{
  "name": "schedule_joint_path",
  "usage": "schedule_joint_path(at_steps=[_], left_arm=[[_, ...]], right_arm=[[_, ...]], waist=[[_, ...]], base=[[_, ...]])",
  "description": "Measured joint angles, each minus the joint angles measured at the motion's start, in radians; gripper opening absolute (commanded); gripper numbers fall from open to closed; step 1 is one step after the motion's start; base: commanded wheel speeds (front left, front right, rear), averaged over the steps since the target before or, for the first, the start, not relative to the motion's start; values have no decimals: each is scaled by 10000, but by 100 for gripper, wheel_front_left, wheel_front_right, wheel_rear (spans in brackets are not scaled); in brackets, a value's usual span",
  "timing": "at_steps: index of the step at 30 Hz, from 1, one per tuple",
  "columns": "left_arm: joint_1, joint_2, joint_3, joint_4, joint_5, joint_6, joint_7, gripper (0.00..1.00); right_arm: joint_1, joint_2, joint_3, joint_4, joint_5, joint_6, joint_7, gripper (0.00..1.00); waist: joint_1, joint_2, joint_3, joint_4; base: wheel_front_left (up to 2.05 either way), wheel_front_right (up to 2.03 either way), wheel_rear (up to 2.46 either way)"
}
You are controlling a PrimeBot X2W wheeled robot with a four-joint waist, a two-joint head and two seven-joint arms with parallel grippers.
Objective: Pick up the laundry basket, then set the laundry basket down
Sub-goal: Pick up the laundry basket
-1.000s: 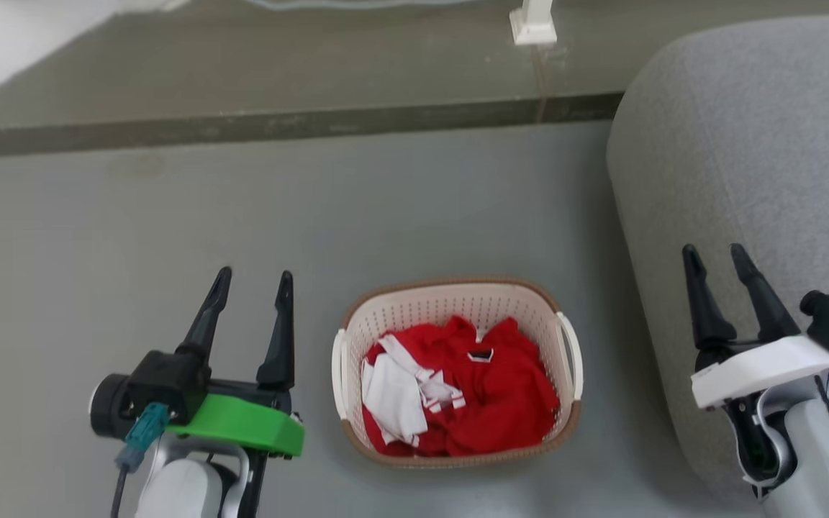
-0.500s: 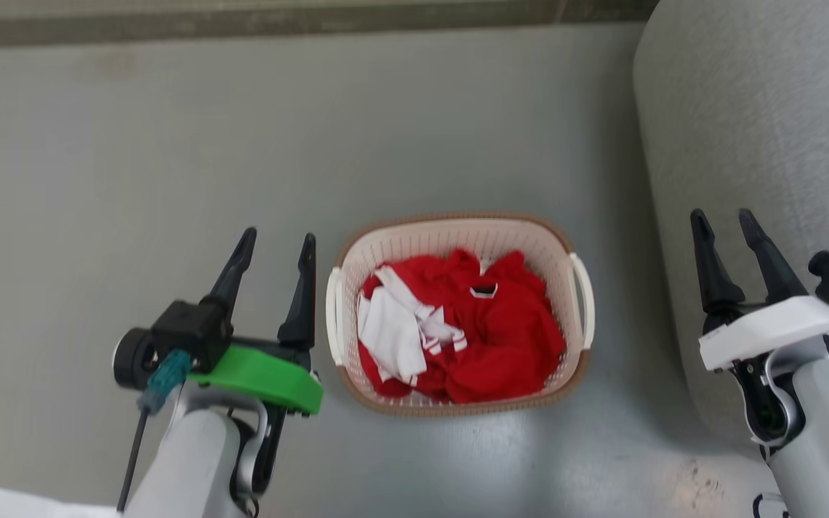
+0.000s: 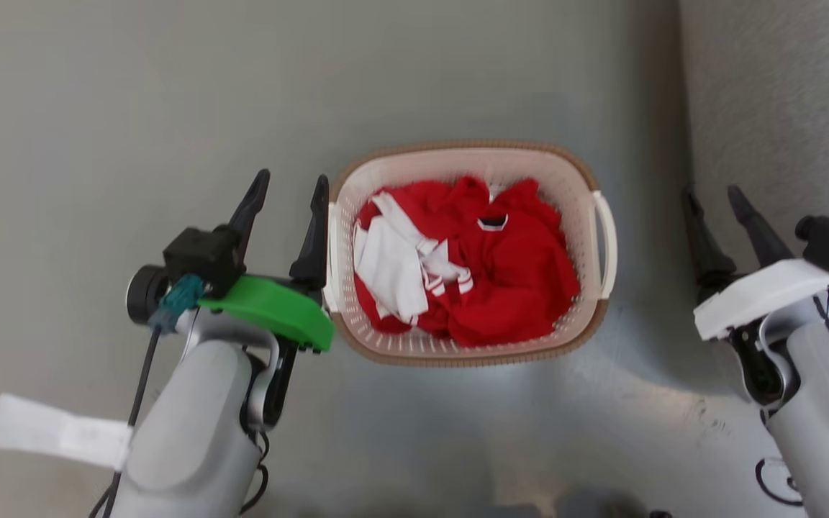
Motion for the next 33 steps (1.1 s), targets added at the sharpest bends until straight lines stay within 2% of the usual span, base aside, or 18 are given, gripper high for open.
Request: schedule_joint_path(at_steps=[20,33], left_arm=[[-2320,-42,-1342,2871,-1682,130,0,100],[-3521,-75,-2173,4426,-2926,104,474,100]], right_arm=[[-2071,-247,1806,1741,746,0,113,100],[-3106,-230,2926,2568,1221,0,161,100]], waist=[[0,0,2514,186],[0,0,3677,33]], base=[[0,0,0],[0,0,0]])
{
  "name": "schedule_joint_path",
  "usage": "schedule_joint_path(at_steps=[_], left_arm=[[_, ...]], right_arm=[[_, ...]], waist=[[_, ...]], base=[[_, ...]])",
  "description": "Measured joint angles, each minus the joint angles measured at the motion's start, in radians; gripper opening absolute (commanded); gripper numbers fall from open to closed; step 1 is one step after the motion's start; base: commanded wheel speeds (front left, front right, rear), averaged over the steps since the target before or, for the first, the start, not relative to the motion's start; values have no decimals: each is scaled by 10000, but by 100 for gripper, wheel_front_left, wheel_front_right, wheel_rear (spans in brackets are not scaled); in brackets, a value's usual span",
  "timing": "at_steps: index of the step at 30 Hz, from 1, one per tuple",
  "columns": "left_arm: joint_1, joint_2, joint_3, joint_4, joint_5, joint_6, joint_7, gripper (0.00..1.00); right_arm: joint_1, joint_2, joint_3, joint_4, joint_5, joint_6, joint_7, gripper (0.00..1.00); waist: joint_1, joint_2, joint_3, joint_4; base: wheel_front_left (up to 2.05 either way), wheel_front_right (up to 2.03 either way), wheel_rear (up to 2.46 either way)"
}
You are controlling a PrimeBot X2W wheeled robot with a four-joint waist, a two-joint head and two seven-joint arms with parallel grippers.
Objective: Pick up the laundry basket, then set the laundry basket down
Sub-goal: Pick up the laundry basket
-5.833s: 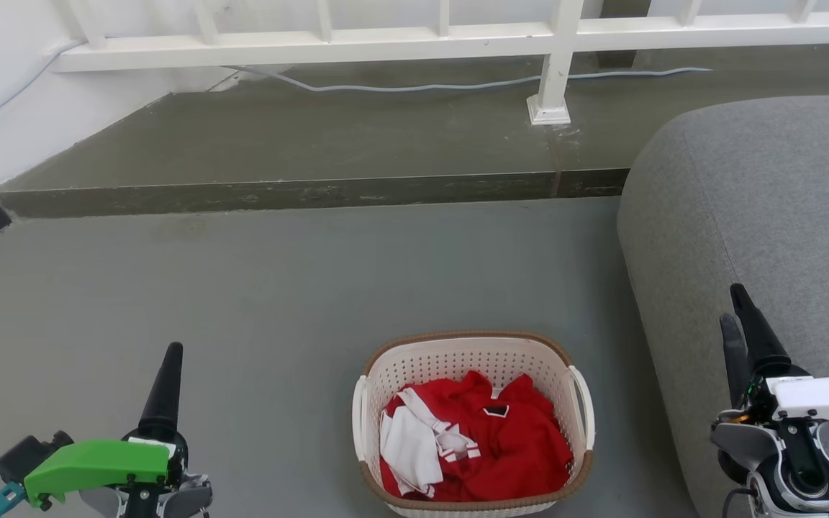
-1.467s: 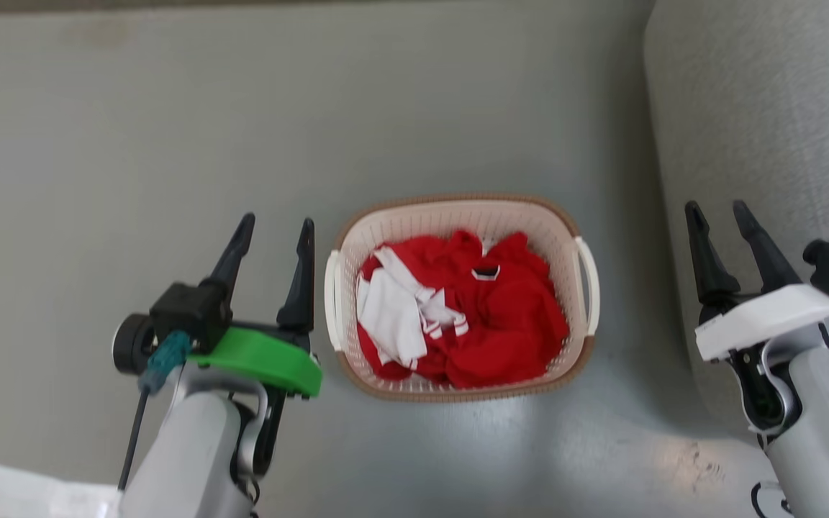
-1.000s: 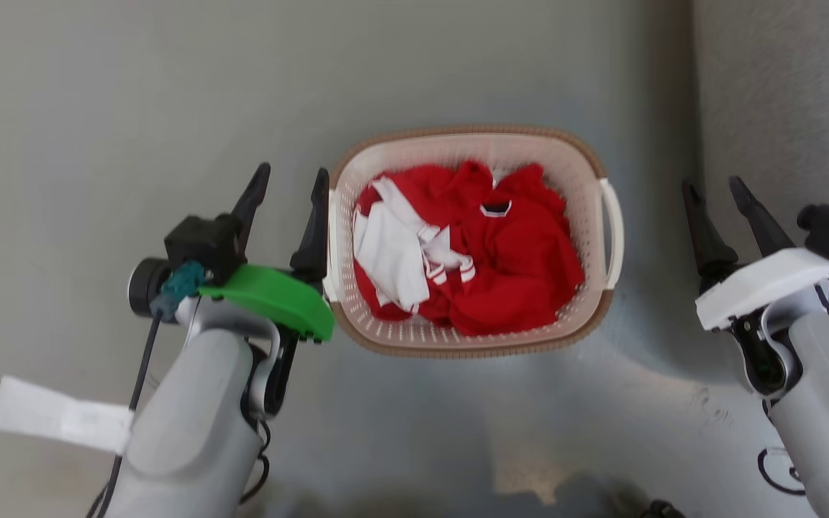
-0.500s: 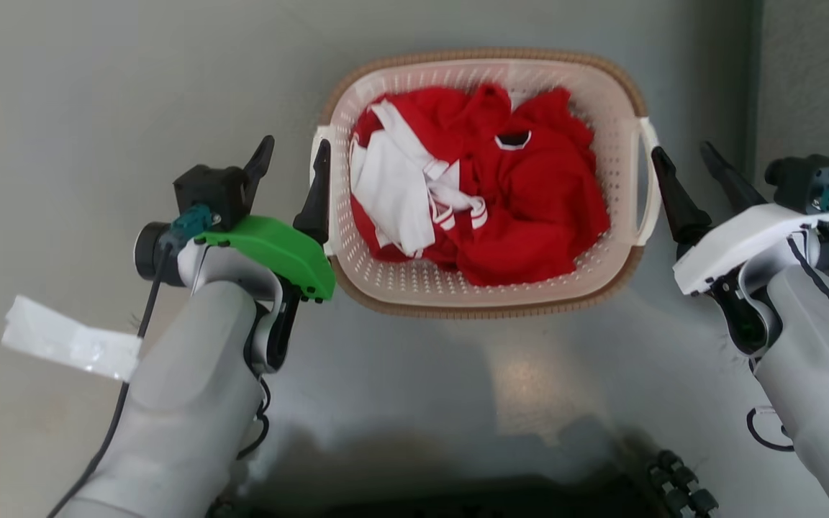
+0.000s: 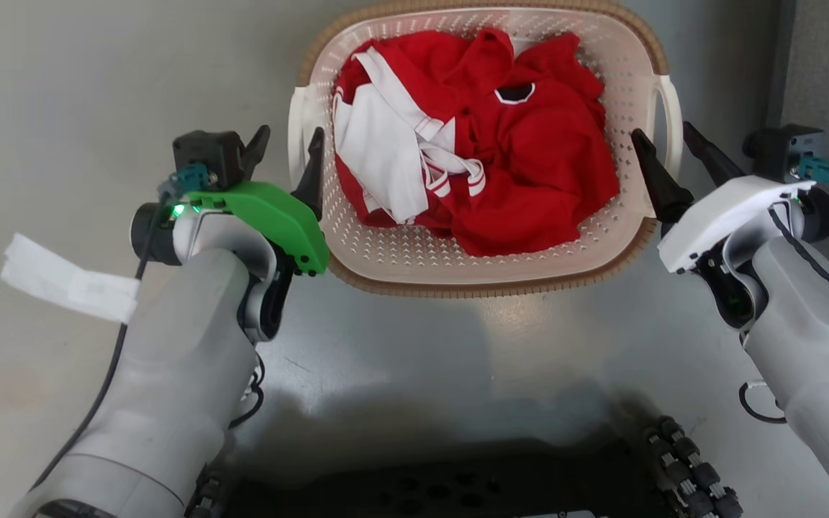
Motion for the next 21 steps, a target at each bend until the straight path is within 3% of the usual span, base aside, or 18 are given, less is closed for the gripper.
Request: schedule_joint_path(at_steps=[11,12,14,15,16,17,18,21], left_arm=[[-414,-2,-656,738,-740,-90,293,100],[-452,-2,-702,788,-777,-90,295,89],[-523,-2,-800,872,-940,-113,295,58],[-553,-2,-853,915,-1055,-132,295,41],[-577,-2,-901,947,-1120,-134,295,13],[-599,-2,-947,966,-1179,-165,295,0],[-629,-35,-995,966,-1220,-173,295,0],[-728,-81,-1120,1035,-1319,-161,309,0]], right_arm=[[-498,44,625,474,497,2,-13,100],[-549,46,688,487,535,2,-15,100],[-650,46,805,520,575,2,-15,81],[-687,46,851,533,646,2,-17,52],[-716,44,897,552,713,2,-17,33],[-741,44,943,583,773,2,-19,11],[-772,44,986,627,823,2,-21,0],[-848,79,1097,752,972,-6,-27,0]], waist=[[-1,0,246,-106],[0,0,250,-109],[-1,0,257,-111],[0,0,259,-113],[-1,0,260,-114],[-1,0,260,-114],[0,0,259,-115],[-1,0,246,-122]], base=[[0,0,0],[0,0,0],[0,0,0],[0,0,0],[0,0,0],[0,0,0],[0,0,0],[0,0,0]])
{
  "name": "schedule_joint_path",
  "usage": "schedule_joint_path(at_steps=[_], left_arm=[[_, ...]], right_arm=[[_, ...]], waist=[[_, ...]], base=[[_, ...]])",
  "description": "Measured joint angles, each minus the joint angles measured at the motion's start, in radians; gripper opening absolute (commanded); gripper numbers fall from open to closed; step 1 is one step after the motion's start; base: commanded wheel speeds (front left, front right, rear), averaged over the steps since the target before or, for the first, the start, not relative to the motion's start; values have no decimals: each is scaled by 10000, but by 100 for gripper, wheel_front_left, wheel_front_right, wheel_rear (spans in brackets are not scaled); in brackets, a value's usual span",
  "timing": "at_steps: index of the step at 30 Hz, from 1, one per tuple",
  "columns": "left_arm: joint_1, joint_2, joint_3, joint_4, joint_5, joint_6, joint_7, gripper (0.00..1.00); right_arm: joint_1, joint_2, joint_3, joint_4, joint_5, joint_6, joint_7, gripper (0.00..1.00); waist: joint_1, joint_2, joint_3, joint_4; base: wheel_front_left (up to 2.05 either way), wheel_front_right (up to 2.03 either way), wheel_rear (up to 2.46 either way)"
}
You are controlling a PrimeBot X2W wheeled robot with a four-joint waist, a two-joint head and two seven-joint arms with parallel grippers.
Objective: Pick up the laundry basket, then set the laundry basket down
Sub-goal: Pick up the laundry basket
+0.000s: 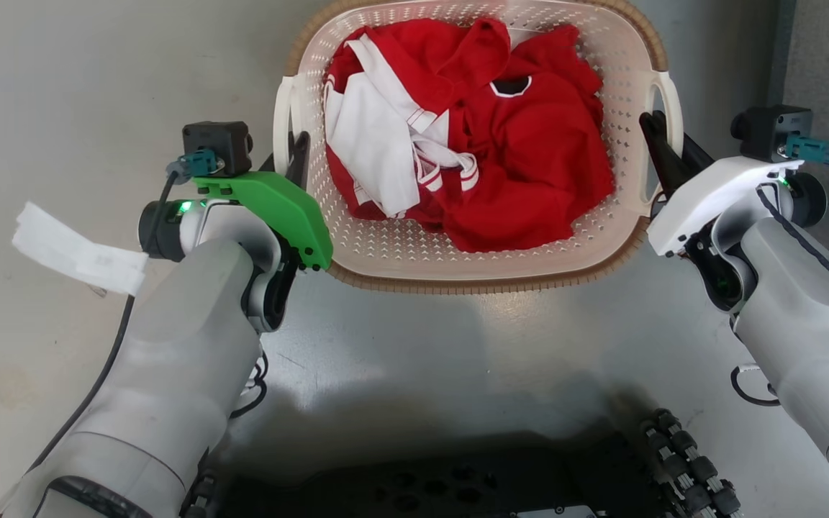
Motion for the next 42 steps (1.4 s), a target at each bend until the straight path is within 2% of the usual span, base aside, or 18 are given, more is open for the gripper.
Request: schedule_joint_path(at_steps=[17,28,42], left_arm=[[48,-36,-802,936,-888,-240,40,0],[531,-61,-1020,1423,-1615,-428,418,0],[1395,-86,-1172,2042,-2330,-627,1022,0]], right_arm=[[-6,167,771,546,696,0,-33,0],[71,341,1419,932,1250,0,48,0],[686,836,1818,1580,2178,0,1016,0]], waist=[[0,0,-997,-76],[-1,0,-2303,-172],[-1,0,-4179,-274]], base=[[0,0,0],[0,0,0],[0,0,0]])
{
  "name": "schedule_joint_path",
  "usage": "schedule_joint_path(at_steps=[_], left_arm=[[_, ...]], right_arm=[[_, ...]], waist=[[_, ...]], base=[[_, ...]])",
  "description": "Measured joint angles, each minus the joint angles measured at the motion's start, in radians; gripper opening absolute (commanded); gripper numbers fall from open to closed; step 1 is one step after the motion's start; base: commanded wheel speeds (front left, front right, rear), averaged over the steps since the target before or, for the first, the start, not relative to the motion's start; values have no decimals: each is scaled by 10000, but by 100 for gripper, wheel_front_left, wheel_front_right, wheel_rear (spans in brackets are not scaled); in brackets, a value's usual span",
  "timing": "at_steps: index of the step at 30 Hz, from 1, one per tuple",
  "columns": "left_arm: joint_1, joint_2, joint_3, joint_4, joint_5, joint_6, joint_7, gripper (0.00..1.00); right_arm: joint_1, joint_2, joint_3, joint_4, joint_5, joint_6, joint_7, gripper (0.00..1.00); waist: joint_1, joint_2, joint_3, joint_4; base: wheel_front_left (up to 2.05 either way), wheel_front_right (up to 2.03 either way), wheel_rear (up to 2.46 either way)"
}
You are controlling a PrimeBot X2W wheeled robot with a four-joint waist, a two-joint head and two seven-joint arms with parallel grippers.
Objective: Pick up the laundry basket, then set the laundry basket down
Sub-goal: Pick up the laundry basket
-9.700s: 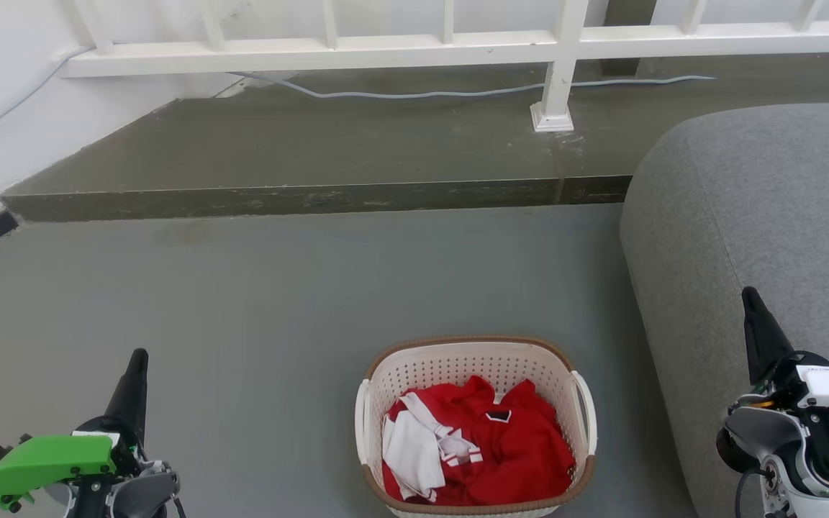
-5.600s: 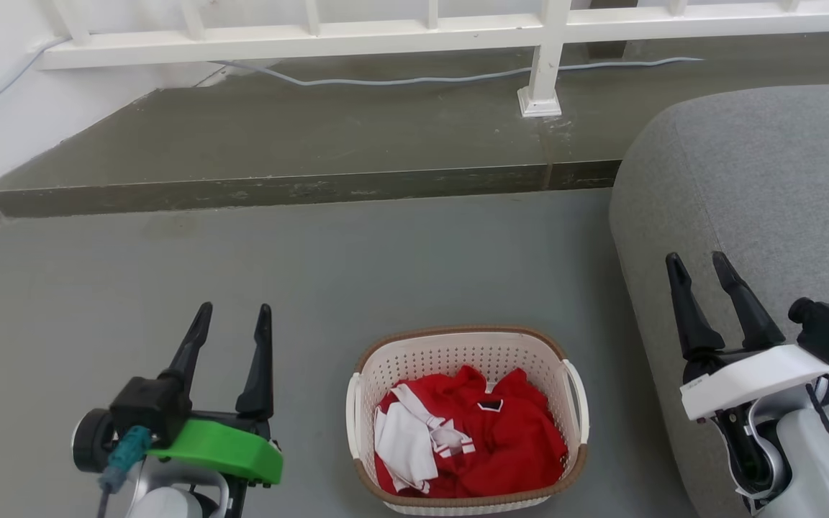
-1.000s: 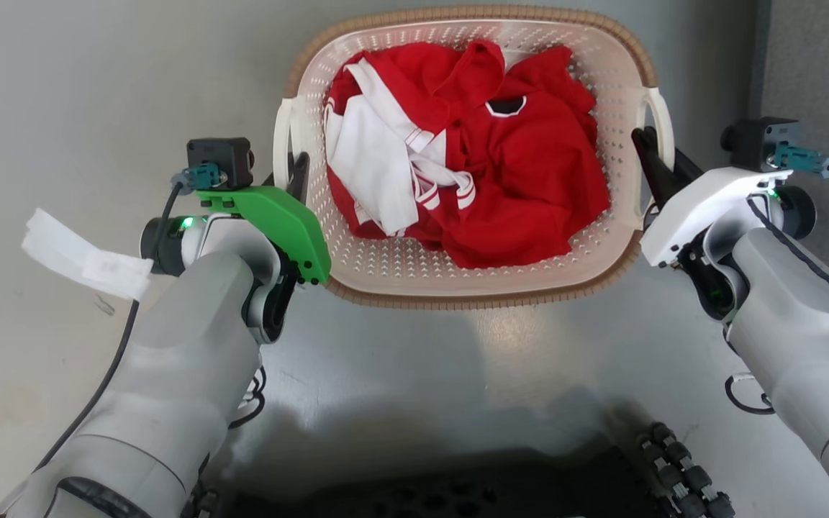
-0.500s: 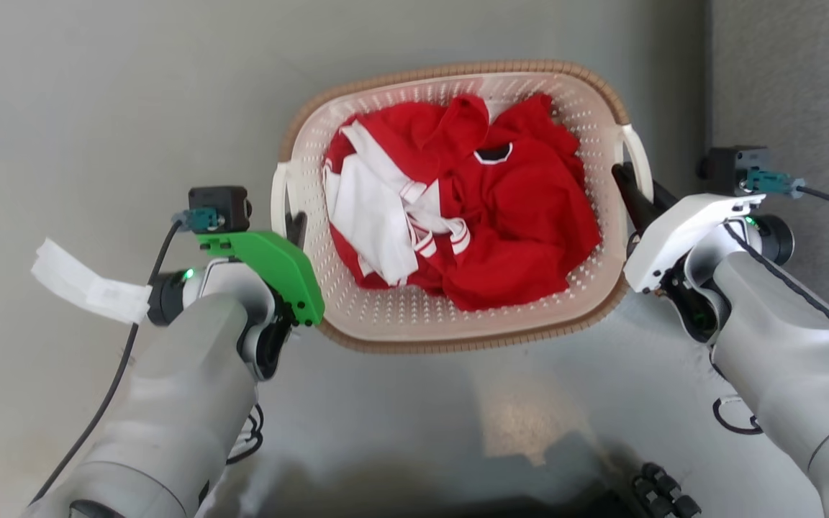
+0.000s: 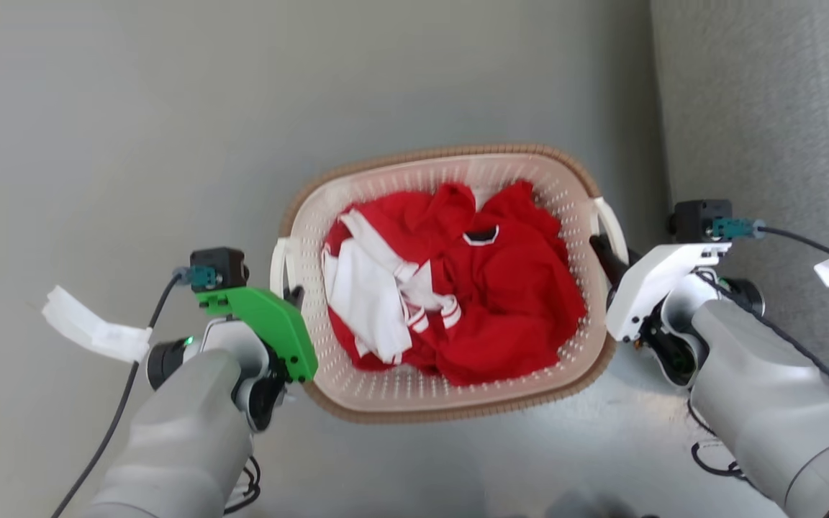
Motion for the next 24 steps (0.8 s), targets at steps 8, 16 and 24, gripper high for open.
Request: schedule_joint_path(at_steps=[8,16,24], left_arm=[[375,-6,-173,299,-196,-86,566,0],[848,-6,-336,500,-596,-194,1223,0],[1463,-6,-454,769,-757,-267,1708,0]], right_arm=[[228,253,186,349,360,0,579,0],[700,476,376,750,685,0,1164,0],[1269,732,568,1087,878,0,1666,0]], waist=[[0,0,-1093,-28],[0,0,-2189,-71],[-1,0,-3287,-97]], base=[[0,0,0],[0,0,0],[0,0,0]])
